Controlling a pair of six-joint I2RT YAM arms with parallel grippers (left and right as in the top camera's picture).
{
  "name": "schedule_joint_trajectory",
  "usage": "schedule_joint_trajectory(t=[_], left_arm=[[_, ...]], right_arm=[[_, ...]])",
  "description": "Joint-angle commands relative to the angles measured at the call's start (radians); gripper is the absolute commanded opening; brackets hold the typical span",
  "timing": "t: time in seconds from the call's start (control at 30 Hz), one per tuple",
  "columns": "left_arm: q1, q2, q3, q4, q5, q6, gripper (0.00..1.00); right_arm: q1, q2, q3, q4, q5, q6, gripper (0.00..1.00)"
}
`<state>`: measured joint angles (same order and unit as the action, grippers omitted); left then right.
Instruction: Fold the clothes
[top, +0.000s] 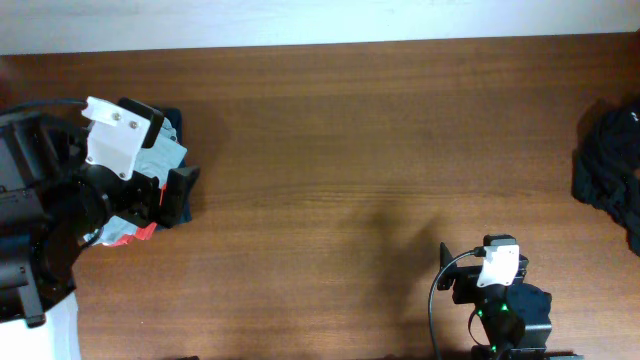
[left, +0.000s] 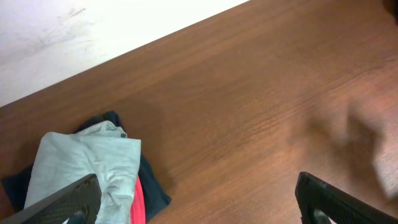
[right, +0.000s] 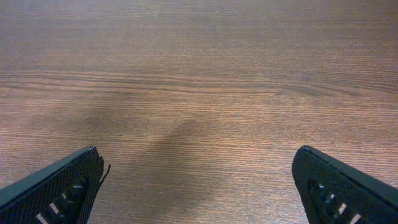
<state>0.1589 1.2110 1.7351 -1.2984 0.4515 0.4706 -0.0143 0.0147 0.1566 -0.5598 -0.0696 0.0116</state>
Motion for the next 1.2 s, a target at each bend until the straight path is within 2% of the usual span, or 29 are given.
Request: schedule_joint_trajectory(t=[0.0,0.27,0.47,0.7,0.8,0.97,1.03,1.17], left_arm=[[-0.004,-0.002,-0.003,-0.002,-0.004,-0.009,0.99],[-0.004,-0.002,-0.003,-0.002,-0.004,-0.009,0.99],[-0.004,-0.015,-0.005,-0.057,-0.220,-0.009,0.99],[-0.004,-0.142,-0.158,-0.052,-0.250,-0.001,0.99],[-0.004,-0.251,-0.298,0.040,-0.281,-0.002,0.99],[-0.004,-0.492,-0.633,0.374,-0.283,-0.002,0.99],[-0.004,-0.571,-0.748,0.460,-0.284,-0.002,0.99],[-0.004,-0.720,-0.958,0.546,-0.284,-0.008,0.99]], right_arm=[[-0.006,-0.010,-0.008,0.003,-0.009,0.003,0.99],[-0.006,-0.010,-0.008,0.003,-0.009,0.003,0.99],[-0.006,-0.010,-0.008,0.003,-0.009,0.003,0.99],[-0.006,-0.010,-0.008,0.003,-0.009,0.003,0.99],[-0.006,-0.010,-0.008,0.003,-0.009,0.003,0.99],[-0.006,-0.010,-0.008,0.003,-0.009,0.003,0.99],[-0.006,-0.010,-0.008,0.003,-0.009,0.003,0.99],[-0.006,-0.010,-0.008,0.003,-0.009,0.003,0.99]])
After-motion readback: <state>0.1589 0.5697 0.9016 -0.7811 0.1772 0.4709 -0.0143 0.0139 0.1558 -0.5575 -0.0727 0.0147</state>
